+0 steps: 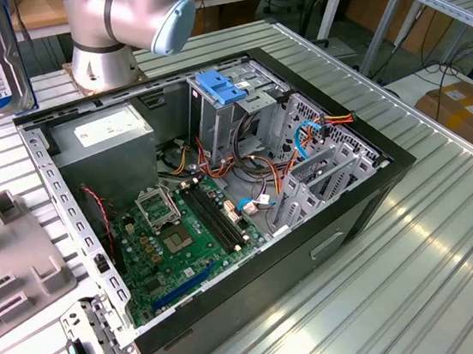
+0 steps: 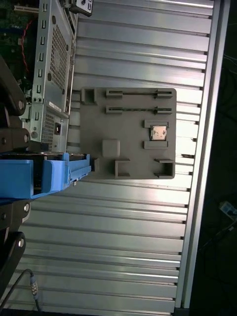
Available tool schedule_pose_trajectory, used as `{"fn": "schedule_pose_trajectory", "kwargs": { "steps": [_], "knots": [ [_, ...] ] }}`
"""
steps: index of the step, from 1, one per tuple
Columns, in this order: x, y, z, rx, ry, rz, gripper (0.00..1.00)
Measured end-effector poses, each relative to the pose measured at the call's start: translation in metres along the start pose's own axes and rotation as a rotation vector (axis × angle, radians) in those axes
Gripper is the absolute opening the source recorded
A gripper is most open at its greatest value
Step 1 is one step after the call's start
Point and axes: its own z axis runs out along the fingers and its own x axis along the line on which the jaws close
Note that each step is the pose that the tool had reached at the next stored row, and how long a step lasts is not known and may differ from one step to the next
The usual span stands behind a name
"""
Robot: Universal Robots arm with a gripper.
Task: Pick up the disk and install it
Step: 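Pick up the disk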
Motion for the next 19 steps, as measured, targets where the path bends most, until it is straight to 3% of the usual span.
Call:
{"fn": "schedule_pose_trajectory", "kwargs": {
  "steps": [19],
  "knots": [
    [0.0126,-0.0178,-0.0011,0.0000,0.0000,0.000,0.37]
  ]
}}
